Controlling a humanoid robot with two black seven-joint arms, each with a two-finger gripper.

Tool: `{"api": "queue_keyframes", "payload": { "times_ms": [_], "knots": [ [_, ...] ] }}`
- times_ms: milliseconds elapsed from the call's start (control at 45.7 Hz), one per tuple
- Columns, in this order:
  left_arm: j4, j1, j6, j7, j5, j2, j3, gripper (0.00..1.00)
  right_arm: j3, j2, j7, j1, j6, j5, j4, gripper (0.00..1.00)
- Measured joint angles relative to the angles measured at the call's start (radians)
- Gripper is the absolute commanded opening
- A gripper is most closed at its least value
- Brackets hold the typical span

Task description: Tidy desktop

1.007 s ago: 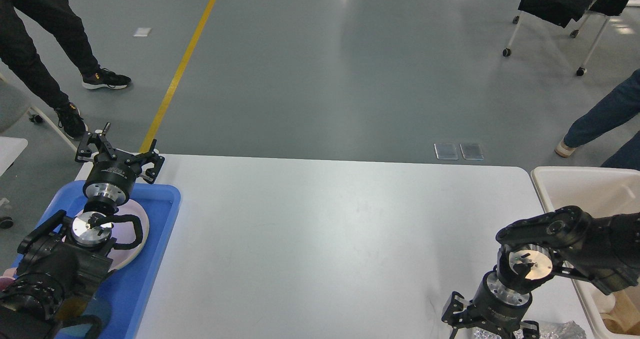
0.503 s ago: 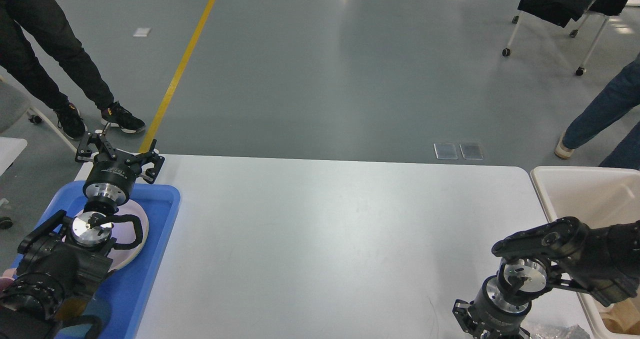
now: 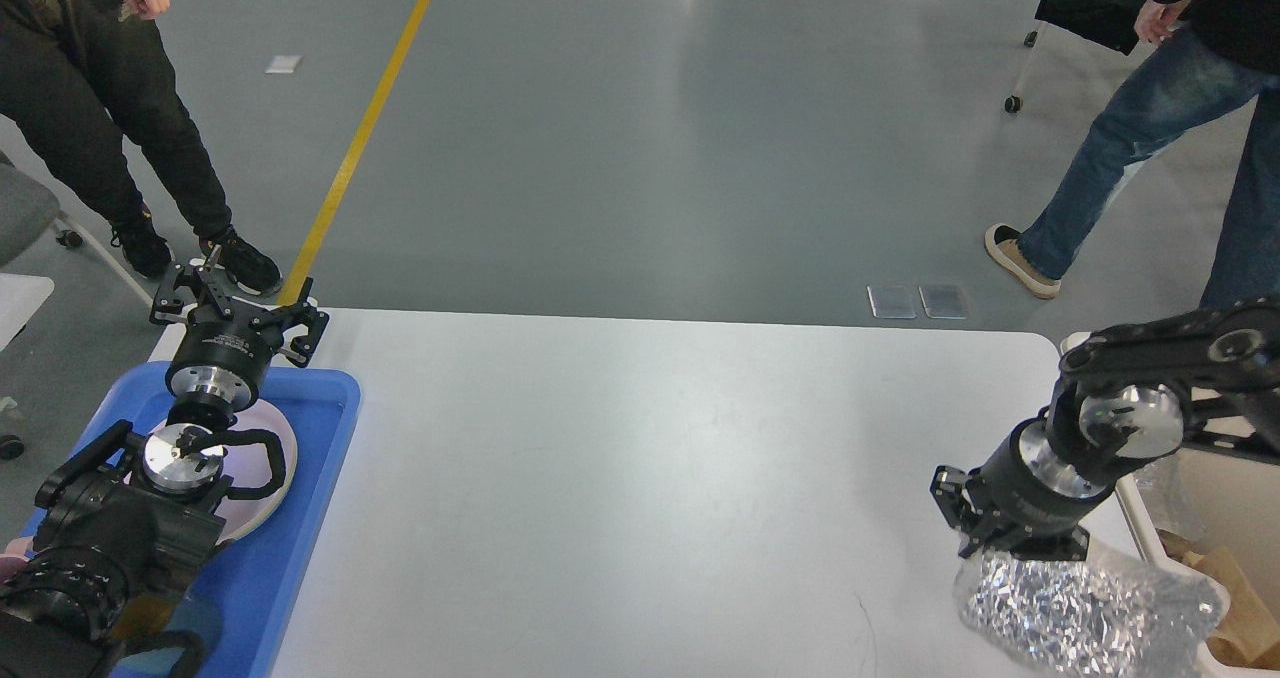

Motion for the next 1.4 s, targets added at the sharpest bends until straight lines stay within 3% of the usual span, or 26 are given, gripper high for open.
{"api": "queue_keyframes", "payload": {
  "times_ms": [219,372,547,722,985,1182,1204,1226,1270,1291,1313,1335,1401],
  "knots": [
    [0.000,0.000,0.000,0.000,0.000,0.000,0.000,0.96,-0.015,-0.153,-0.001,0.396,0.166,-0.002,0.028,0.00],
    [0.000,0.000,0.000,0.000,0.000,0.000,0.000,0.96,-0.014,-0.221,-0.001,0.567,0.188,-0.005,0.006,0.00],
    [0.000,0.000,0.000,0.000,0.000,0.000,0.000,0.96,-0.011,-0.251,0.000,0.614,0.180,-0.007,-0.040,0.00],
    [0.000,0.000,0.000,0.000,0.000,0.000,0.000,0.96,-0.013,-0.257,0.003,0.477,0.102,-0.007,-0.188,0.00],
    [0.000,0.000,0.000,0.000,0.000,0.000,0.000,0.96,0.021,-0.217,0.011,0.097,-0.269,0.001,-0.476,0.00],
    [0.000,0.000,0.000,0.000,0.000,0.000,0.000,0.96,0.083,-0.117,0.012,-0.181,-0.389,0.001,-0.713,0.00],
    [0.000,0.000,0.000,0.000,0.000,0.000,0.000,0.96,0.093,-0.103,0.012,-0.213,-0.392,0.001,-0.748,0.04],
    [0.000,0.000,0.000,0.000,0.000,0.000,0.000,0.96,0.102,-0.092,0.012,-0.239,-0.393,0.001,-0.776,0.17],
    [0.000,0.000,0.000,0.000,0.000,0.000,0.000,0.96,0.120,-0.073,0.013,-0.286,-0.395,0.001,-0.830,0.51],
    [0.000,0.000,0.000,0.000,0.000,0.000,0.000,0.96,0.133,-0.061,0.013,-0.318,-0.395,0.001,-0.869,0.74],
    [0.000,0.000,0.000,0.000,0.000,0.000,0.000,0.96,0.141,-0.051,0.013,-0.341,-0.396,0.000,-0.901,0.88],
    [0.000,0.000,0.000,0.000,0.000,0.000,0.000,0.96,0.147,-0.043,0.013,-0.357,-0.396,0.000,-0.925,0.97],
    [0.000,0.000,0.000,0.000,0.000,0.000,0.000,0.96,0.160,-0.007,0.013,-0.412,-0.397,-0.001,-1.028,1.00]
  ]
}}
